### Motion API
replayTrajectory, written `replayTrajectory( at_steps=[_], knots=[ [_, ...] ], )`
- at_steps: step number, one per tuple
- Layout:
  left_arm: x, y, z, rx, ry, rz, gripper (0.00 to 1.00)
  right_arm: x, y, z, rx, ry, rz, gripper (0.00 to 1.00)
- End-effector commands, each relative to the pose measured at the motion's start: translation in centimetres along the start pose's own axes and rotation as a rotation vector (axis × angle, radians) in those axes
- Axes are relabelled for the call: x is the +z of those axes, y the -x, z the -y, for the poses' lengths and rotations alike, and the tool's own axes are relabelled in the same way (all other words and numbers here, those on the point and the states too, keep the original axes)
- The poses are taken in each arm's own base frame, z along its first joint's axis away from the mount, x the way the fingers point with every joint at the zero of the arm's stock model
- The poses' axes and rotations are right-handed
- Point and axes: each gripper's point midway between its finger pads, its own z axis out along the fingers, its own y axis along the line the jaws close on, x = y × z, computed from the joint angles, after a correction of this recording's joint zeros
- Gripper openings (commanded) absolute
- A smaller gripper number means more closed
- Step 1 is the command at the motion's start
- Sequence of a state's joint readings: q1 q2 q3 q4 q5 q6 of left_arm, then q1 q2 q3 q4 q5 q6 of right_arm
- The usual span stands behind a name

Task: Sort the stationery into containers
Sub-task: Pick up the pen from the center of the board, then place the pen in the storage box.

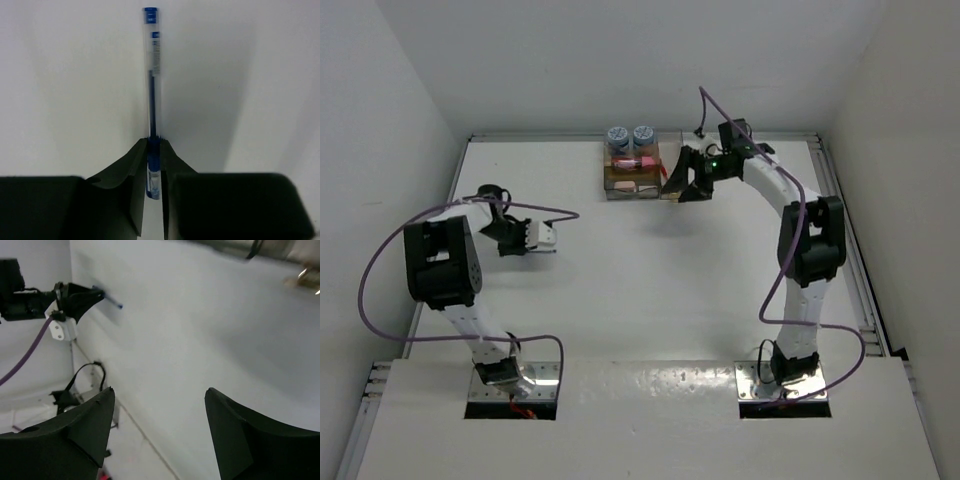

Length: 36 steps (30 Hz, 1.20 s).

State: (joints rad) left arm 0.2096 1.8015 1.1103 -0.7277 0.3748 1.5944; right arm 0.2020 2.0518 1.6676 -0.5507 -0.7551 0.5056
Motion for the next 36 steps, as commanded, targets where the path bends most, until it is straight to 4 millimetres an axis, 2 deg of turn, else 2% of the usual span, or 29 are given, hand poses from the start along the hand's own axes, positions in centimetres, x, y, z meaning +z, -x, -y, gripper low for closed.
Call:
replayTrajectory(
  at_steps=[1, 2, 3, 4, 6, 7, 8, 9, 10, 11, 12, 13, 14, 15, 17, 18, 21, 25, 31, 36],
  knots=[
    [-2.2, 4.4, -1.3, 0.140, 0.077, 0.058, 0.18, -0.7, -3.1, -6.1, -0.006, 0.143, -0.046, 0.71],
    [-2.6, 6.1, -1.6, 0.183, 0.095, 0.077, 0.17, -0.6, -4.0, -6.5, 0.005, 0.155, -0.065, 0.71],
    [-3.2, 7.6, -1.9, 0.217, 0.118, 0.105, 0.14, 0.1, -5.9, -6.9, 0.009, 0.159, -0.107, 0.71],
    [-5.0, 9.4, -2.5, 0.273, 0.180, 0.117, 0.10, 0.0, -6.5, -7.5, -0.004, 0.172, -0.120, 0.71],
    [-5.8, 12.9, -2.5, 0.434, 0.237, 0.125, 0.00, 0.0, -7.7, -8.2, -0.034, 0.187, -0.149, 0.70],
    [-6.3, 14.0, -2.4, 0.499, 0.268, 0.123, 0.00, -0.1, -7.8, -8.5, -0.039, 0.199, -0.155, 0.70],
    [-7.2, 16.2, -2.1, 0.625, 0.341, 0.124, 0.00, -0.3, -7.8, -8.7, -0.041, 0.213, -0.155, 0.71],
    [-7.7, 17.0, -2.0, 0.681, 0.374, 0.128, 0.00, -0.5, -7.7, -8.9, -0.045, 0.231, -0.155, 0.71],
    [-9.4, 18.6, -2.3, 0.755, 0.460, 0.134, 0.00, -0.8, -7.8, -9.4, -0.041, 0.265, -0.165, 0.71],
    [-9.1, 20.0, -1.3, 0.844, 0.464, 0.155, 0.00, -1.1, -7.6, -9.6, -0.044, 0.285, -0.156, 0.71],
    [-10.3, 21.1, -1.1, 0.896, 0.515, 0.165, 0.00, -1.3, -7.5, -10.0, -0.048, 0.308, -0.155, 0.70],
    [-10.5, 22.8, -0.6, 0.956, 0.531, 0.200, 0.00, -1.8, -7.6, -10.7, -0.064, 0.336, -0.154, 0.70],
    [-10.7, 23.7, -0.1, 0.981, 0.543, 0.226, 0.00, -2.0, -7.6, -10.9, -0.073, 0.347, -0.152, 0.70],
    [-11.6, 25.4, 0.1, 1.017, 0.590, 0.256, 0.00, -2.2, -7.9, -11.5, -0.095, 0.373, -0.161, 0.70],
    [-12.5, 27.1, 0.6, 1.046, 0.640, 0.293, 0.00, -2.6, -8.7, -12.5, -0.135, 0.400, -0.176, 0.69],
    [-13.3, 28.7, 0.6, 1.062, 0.687, 0.330, 0.00, -2.5, -9.4, -12.9, -0.171, 0.414, -0.189, 0.69],
    [-14.6, 31.2, 1.4, 1.103, 0.746, 0.388, 0.00, -2.7, -11.0, -13.5, -0.247, 0.421, -0.204, 0.70],
    [-16.1, 34.0, 2.7, 1.114, 0.770, 0.469, 0.00, -2.6, -11.9, -13.7, -0.339, 0.418, -0.192, 0.72],
    [-16.6, 36.2, 4.0, 1.116, 0.779, 0.529, 0.00, -2.7, -12.0, -14.5, -0.355, 0.454, -0.204, 0.68],
    [-16.1, 36.8, 4.7, 1.151, 0.777, 0.532, 0.00, -2.3, -12.5, -15.1, -0.374, 0.462, -0.222, 0.63]
  ],
)
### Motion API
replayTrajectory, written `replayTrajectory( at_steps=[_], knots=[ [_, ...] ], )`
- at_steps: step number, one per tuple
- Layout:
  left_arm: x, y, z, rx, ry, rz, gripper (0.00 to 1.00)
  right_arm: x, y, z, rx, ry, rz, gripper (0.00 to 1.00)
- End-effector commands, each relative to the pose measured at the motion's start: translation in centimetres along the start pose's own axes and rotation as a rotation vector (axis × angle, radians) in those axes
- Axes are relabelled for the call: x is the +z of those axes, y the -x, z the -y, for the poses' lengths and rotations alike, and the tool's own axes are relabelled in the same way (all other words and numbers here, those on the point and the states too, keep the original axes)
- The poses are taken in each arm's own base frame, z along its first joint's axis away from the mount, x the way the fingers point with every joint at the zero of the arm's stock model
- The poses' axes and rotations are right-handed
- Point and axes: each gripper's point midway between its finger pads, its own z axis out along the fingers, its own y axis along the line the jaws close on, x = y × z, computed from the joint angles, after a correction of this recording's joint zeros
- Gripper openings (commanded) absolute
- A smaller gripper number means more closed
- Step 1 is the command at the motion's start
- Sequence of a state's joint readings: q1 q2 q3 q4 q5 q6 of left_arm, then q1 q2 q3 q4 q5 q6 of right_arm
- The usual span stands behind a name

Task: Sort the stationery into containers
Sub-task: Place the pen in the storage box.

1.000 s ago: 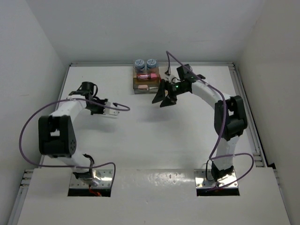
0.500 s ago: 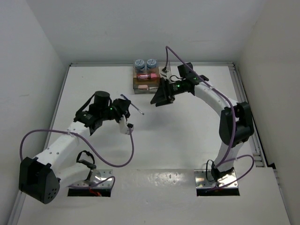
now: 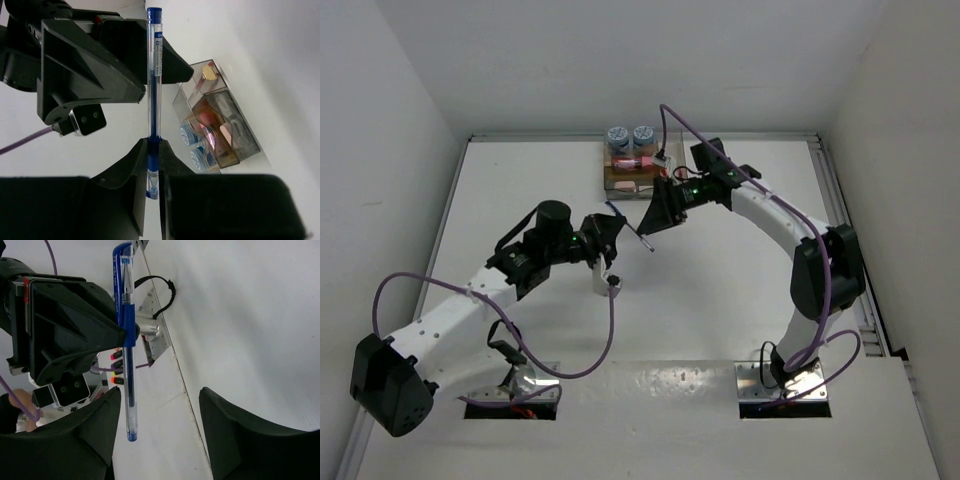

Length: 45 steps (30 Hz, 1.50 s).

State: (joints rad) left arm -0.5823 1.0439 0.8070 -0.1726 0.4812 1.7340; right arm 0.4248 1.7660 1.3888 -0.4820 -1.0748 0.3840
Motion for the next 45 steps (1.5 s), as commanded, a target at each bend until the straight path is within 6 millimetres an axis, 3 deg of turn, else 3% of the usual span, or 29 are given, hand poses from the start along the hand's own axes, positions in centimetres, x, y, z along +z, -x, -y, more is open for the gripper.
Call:
replayTrajectory(
  at_steps=[1, 8, 10, 11, 13, 14, 15, 16, 17, 18, 21, 23, 26, 27, 28, 29, 30, 31, 32, 35, 39, 40, 45],
  knots=[
    [-0.3, 0.8, -2.7, 0.041, 0.079, 0.015, 0.00, 0.2, 0.5, -2.0, -0.095, 0.049, -0.004, 0.61],
    [0.0, 1.2, -2.8, 0.043, 0.077, 0.017, 0.00, 0.8, -0.1, -2.8, -0.092, 0.088, -0.032, 0.52],
    [0.1, 1.2, -2.8, 0.039, 0.077, 0.019, 0.00, 1.0, -0.4, -2.8, -0.097, 0.088, -0.040, 0.42],
    [0.1, 1.1, -2.9, 0.037, 0.080, 0.017, 0.00, 1.0, -0.4, -2.9, -0.101, 0.090, -0.041, 0.29],
    [0.3, 1.3, -2.6, 0.027, 0.074, 0.019, 0.04, 1.0, -0.4, -3.0, -0.100, 0.091, -0.037, 0.15],
    [0.3, 1.1, -2.6, 0.022, 0.073, 0.009, 0.14, 1.0, -0.3, -2.9, -0.096, 0.085, -0.035, 0.05],
    [0.4, 1.0, -2.5, 0.009, 0.071, 0.006, 0.30, 1.0, -0.2, -2.9, -0.091, 0.082, -0.034, 0.01],
    [0.3, 0.8, -2.6, -0.024, 0.077, -0.003, 0.70, 0.8, 0.1, -2.9, -0.091, 0.074, -0.025, 0.00],
    [0.1, 0.7, -2.9, -0.056, 0.097, -0.008, 0.96, 0.7, 0.2, -2.7, -0.089, 0.066, -0.021, 0.00],
    [-0.1, 0.3, -3.4, -0.140, 0.141, -0.021, 1.00, 0.5, 0.5, -2.2, -0.080, 0.039, -0.008, 0.00],
    [-1.6, -1.3, -5.8, -0.312, 0.255, -0.068, 1.00, -0.7, 1.7, -0.1, -0.022, -0.023, 0.068, 0.00],
    [-2.9, -2.6, -7.9, -0.412, 0.313, -0.113, 1.00, -2.3, 4.0, 2.2, -0.011, -0.103, 0.172, 0.00],
    [-5.0, -6.2, -9.8, -0.719, 0.457, -0.241, 1.00, -5.1, 7.7, 7.5, 0.005, -0.371, 0.311, 0.00],
    [-5.3, -7.0, -9.8, -0.869, 0.495, -0.268, 1.00, -6.7, 9.8, 8.5, -0.008, -0.450, 0.365, 0.00],
    [-5.7, -8.4, -9.4, -0.939, 0.511, -0.340, 1.00, -7.7, 10.8, 11.2, 0.021, -0.570, 0.402, 0.00],
    [-4.7, -9.7, -6.5, -1.040, 0.423, -0.421, 1.00, -8.4, 11.6, 12.5, 0.037, -0.623, 0.426, 0.00],
    [-5.3, -10.3, -8.3, -1.118, 0.464, -0.434, 1.00, -9.5, 13.7, 12.4, 0.013, -0.664, 0.473, 0.00],
    [-4.8, -12.1, -5.4, -1.192, 0.404, -0.555, 1.00, -9.9, 14.1, 14.7, 0.031, -0.744, 0.483, 0.00],
    [-5.2, -12.7, -5.9, -1.265, 0.429, -0.574, 1.00, -10.5, 15.8, 14.6, 0.001, -0.763, 0.513, 0.00],
    [-4.8, -13.8, -3.3, -1.422, 0.387, -0.608, 1.00, -10.9, 17.6, 17.4, -0.021, -0.867, 0.537, 0.00],
    [-4.0, -13.8, -1.6, -1.587, 0.352, -0.551, 1.00, -11.2, 18.3, 21.3, -0.021, -0.983, 0.555, 0.00],
    [-4.0, -14.4, -0.4, -1.652, 0.347, -0.577, 1.00, -11.0, 18.2, 22.4, -0.014, -0.994, 0.549, 0.00],
    [-4.7, -16.7, 1.9, -1.809, 0.371, -0.611, 1.00, -10.2, 19.0, 24.6, -0.038, -1.014, 0.560, 0.00]
  ],
)
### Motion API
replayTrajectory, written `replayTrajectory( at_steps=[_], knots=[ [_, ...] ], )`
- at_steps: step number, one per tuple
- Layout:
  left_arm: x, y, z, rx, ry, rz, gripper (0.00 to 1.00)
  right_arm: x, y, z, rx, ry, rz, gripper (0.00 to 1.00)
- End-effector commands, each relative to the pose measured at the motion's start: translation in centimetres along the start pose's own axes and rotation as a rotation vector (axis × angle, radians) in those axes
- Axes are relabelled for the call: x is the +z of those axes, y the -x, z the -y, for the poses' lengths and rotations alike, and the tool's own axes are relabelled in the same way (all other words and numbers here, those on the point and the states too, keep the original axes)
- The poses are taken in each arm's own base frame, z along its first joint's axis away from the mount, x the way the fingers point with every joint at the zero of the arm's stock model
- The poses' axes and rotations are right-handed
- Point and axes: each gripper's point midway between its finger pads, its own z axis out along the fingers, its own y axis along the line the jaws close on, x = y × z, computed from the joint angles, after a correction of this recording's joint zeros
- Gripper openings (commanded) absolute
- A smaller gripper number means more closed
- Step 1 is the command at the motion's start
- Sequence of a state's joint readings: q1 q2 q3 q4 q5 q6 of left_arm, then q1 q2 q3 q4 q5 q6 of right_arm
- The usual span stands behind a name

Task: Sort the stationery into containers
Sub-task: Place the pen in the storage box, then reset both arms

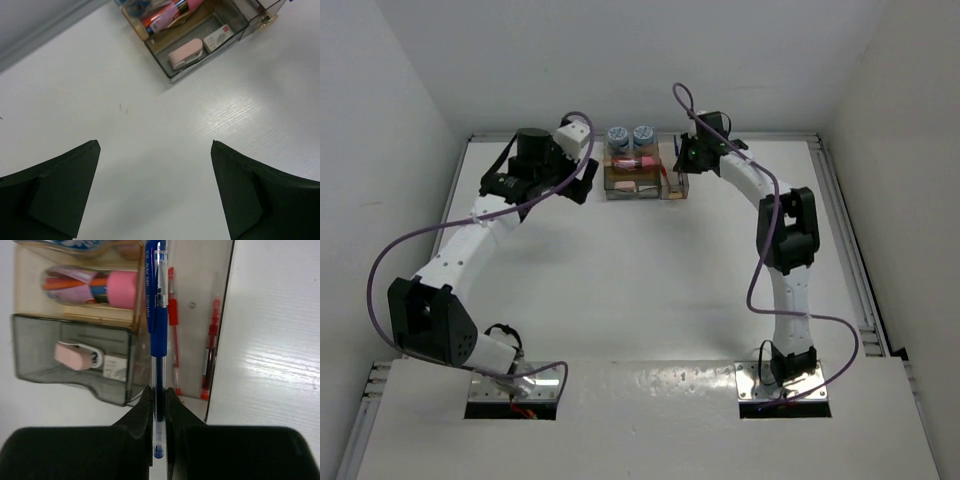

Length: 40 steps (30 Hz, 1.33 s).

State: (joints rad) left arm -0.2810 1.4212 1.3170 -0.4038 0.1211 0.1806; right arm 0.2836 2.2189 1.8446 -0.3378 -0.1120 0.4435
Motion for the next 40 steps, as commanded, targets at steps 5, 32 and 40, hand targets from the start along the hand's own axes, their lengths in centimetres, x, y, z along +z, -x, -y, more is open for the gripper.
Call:
replayTrajectory(
  at_steps=[5, 32, 40],
  knots=[
    [0.2, -0.9, -1.9, -0.228, -0.015, -0.015, 1.00, 2.1, 3.6, 0.0, -0.046, -0.020, 0.131, 0.06],
    [-1.6, -3.2, -8.8, -0.399, 0.189, -0.019, 1.00, -12.9, 8.3, -0.8, -0.088, 0.149, 0.227, 0.85],
    [-1.7, -5.4, -10.2, -0.457, 0.231, -0.053, 1.00, -20.1, 3.4, 10.1, -0.035, -0.038, 0.187, 0.90]
  ],
)
